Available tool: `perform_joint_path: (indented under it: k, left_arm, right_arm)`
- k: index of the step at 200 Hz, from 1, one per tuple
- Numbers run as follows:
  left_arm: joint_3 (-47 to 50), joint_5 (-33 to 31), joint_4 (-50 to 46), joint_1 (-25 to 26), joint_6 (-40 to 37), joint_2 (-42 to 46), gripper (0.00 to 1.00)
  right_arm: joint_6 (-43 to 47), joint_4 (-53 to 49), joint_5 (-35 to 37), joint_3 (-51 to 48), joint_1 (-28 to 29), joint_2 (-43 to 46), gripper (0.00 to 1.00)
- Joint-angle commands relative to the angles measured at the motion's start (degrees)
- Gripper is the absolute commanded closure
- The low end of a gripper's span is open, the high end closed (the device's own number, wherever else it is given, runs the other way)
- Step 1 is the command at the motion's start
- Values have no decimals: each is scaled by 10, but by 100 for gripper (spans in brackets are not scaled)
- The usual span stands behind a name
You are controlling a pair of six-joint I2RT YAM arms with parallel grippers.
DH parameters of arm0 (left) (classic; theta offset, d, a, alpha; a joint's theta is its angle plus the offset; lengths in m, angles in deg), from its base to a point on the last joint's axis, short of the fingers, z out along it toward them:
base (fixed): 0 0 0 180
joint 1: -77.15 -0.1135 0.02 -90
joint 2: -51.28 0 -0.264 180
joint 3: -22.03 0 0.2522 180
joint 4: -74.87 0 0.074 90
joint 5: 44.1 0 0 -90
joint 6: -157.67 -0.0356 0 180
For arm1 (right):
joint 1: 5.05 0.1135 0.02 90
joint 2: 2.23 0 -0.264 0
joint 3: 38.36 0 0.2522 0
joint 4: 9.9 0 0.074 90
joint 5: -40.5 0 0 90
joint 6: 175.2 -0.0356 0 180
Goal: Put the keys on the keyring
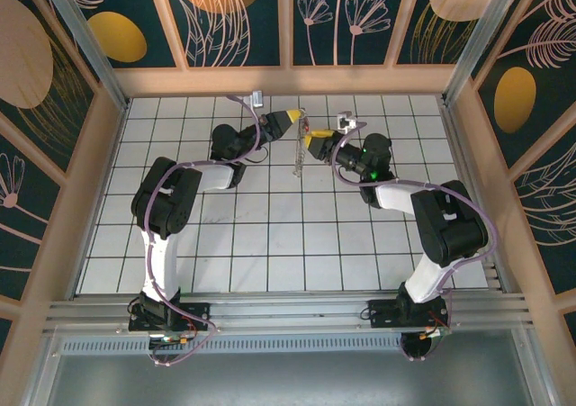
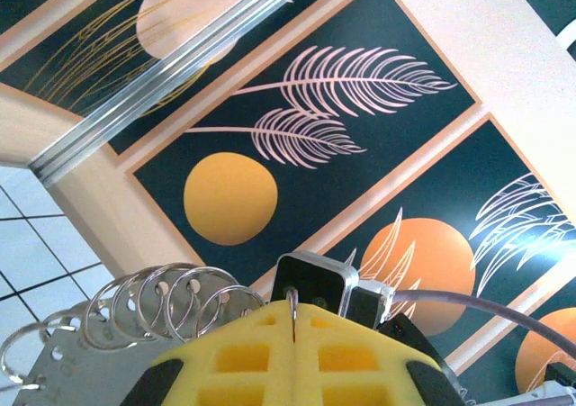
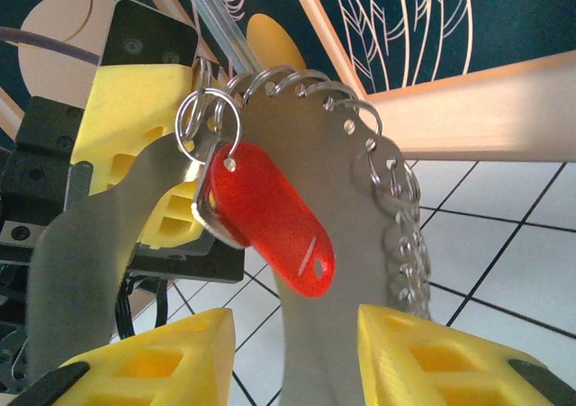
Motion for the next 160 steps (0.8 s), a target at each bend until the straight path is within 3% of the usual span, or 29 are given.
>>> perform_joint_path:
  k: [1,66,125,160]
  left_arm:
    - [-19,9,18,6,-2,16,100]
    - [-23,9,8,13,-10,17,100]
    - [-24,6,1,15,-14,18,100]
    - [-25,4,0,15,-17,18,100]
  right_arm:
    - [27,-5,-13,31,2,16,59]
    - [45,-28,-16,53,2,15,63]
    - [64,-45,-38,45,3,28,97]
    - [80,-66,-48,41,9,39,100]
